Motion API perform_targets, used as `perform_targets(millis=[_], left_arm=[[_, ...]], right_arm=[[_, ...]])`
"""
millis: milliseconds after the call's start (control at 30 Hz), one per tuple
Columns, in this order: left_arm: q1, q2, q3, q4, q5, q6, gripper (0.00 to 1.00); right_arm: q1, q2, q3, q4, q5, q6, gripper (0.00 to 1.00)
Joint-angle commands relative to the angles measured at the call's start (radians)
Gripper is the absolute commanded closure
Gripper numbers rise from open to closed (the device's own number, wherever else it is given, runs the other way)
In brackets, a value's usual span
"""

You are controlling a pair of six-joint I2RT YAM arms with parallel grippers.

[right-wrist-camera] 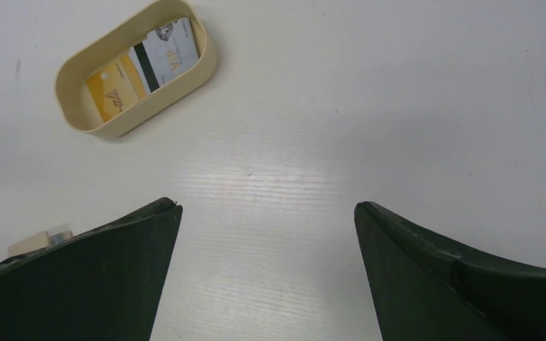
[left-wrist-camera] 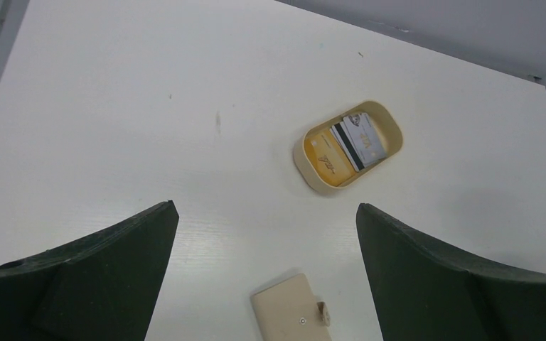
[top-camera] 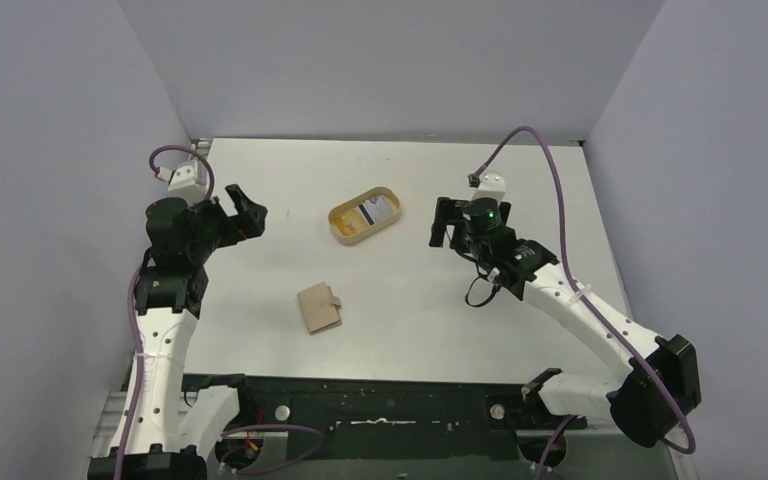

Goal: Take the credit cards out of the card holder

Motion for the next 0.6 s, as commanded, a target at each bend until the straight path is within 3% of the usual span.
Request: perform_targets(millis=[0,567], left_arm=[[-0.002,-0.016,0.086,0.008,-0.04,0.074,0.03],[-0.002,-0.035,0.081,0.0,-0.002,0.089,0.03]], right_arm=[[-0.008,0.019,0.056,-0.001,-0.012,-0.002,0.0],[-0.009,-0.004,0.106,-0.065,0.08,0.01,0.0]])
